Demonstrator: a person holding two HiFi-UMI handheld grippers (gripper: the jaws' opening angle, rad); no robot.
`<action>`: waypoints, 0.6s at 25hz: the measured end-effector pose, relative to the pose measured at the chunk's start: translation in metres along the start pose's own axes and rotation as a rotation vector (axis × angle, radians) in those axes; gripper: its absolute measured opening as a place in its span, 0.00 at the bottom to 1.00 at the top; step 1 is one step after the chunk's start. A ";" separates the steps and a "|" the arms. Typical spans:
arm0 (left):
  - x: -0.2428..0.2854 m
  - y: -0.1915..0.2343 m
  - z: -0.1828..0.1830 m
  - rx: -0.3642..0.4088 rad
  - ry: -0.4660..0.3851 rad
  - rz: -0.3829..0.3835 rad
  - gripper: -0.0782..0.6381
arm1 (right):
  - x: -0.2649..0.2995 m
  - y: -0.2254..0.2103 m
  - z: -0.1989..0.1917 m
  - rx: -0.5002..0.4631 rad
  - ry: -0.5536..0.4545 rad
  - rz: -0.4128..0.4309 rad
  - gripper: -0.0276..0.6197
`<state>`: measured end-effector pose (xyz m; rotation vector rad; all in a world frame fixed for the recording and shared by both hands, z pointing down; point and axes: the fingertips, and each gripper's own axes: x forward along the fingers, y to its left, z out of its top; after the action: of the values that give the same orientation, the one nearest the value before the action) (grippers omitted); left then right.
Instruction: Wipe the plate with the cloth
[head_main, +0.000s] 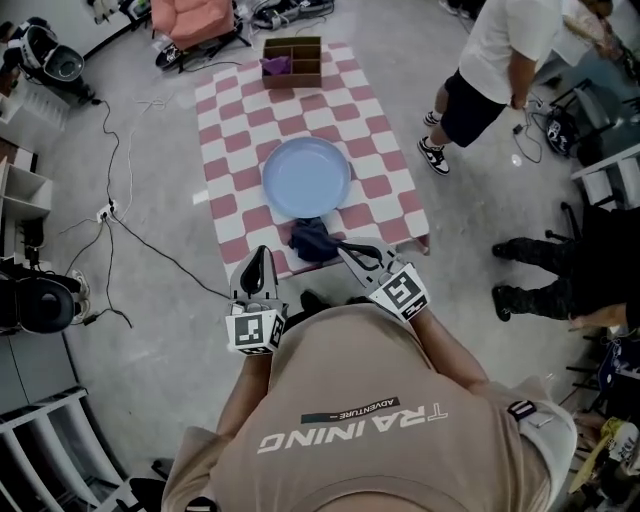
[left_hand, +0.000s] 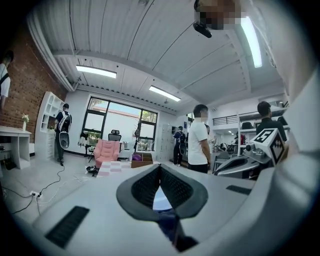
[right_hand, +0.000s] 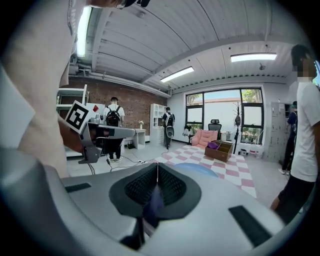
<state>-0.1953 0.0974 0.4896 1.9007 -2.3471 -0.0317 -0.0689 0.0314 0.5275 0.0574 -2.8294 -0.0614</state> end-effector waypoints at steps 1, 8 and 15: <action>0.004 0.002 -0.001 -0.005 0.002 -0.013 0.13 | 0.003 -0.002 -0.001 0.007 0.005 -0.014 0.07; 0.032 0.013 -0.005 -0.011 0.015 -0.090 0.13 | 0.012 -0.026 0.001 0.027 0.012 -0.113 0.07; 0.061 0.021 0.001 -0.006 0.024 -0.068 0.13 | 0.019 -0.060 0.005 0.053 -0.003 -0.123 0.07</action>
<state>-0.2283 0.0422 0.4953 1.9666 -2.2636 -0.0228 -0.0862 -0.0287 0.5254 0.2431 -2.8281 -0.0131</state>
